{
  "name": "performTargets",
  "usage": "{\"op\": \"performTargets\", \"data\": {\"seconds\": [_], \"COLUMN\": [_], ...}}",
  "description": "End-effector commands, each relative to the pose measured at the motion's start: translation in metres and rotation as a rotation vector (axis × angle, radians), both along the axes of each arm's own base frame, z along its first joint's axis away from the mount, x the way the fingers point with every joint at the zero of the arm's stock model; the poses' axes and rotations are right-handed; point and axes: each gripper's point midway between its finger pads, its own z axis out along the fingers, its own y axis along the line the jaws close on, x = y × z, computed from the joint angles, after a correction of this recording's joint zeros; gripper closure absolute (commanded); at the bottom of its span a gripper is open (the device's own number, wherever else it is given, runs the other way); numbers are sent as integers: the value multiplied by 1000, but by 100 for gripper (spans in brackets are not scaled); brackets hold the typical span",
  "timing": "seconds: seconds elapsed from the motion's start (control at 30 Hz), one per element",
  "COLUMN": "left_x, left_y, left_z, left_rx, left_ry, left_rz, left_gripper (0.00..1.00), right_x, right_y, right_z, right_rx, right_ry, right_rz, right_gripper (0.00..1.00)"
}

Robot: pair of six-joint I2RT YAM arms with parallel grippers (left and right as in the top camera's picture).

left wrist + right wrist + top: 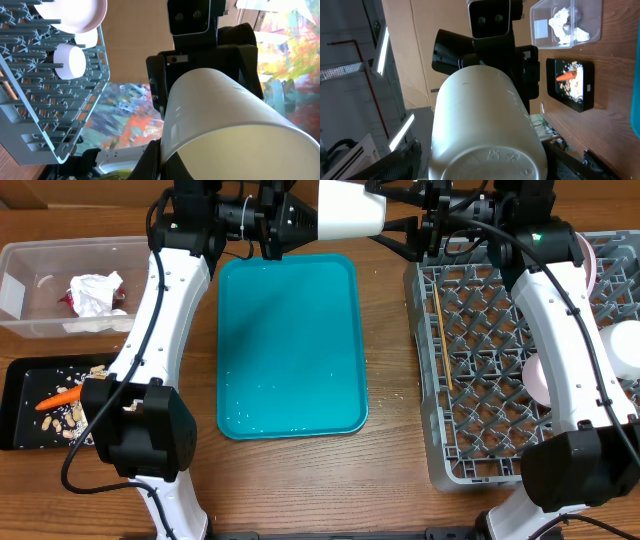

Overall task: Sort waste into correct bins and load items into the dishwasher rack
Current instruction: 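Open the left gripper to release the cup to the right gripper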

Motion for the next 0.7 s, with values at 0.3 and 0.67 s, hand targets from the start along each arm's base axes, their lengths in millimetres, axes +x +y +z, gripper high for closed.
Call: {"op": "performTargets", "data": {"seconds": [0.3, 0.67], "left_x": [-4, -3], "left_y": [6, 6], "left_z": [15, 14], "left_rx": [-6, -4], "left_ry": [-43, -46], "left_rz": [9, 16], "left_gripper": [96, 72], "right_x": [1, 2], "right_y": [-2, -1], "right_z": [7, 11], "right_rx": [6, 13], "right_ry": [-22, -32], "right_rz": [-3, -5], "right_gripper": [30, 37]}}
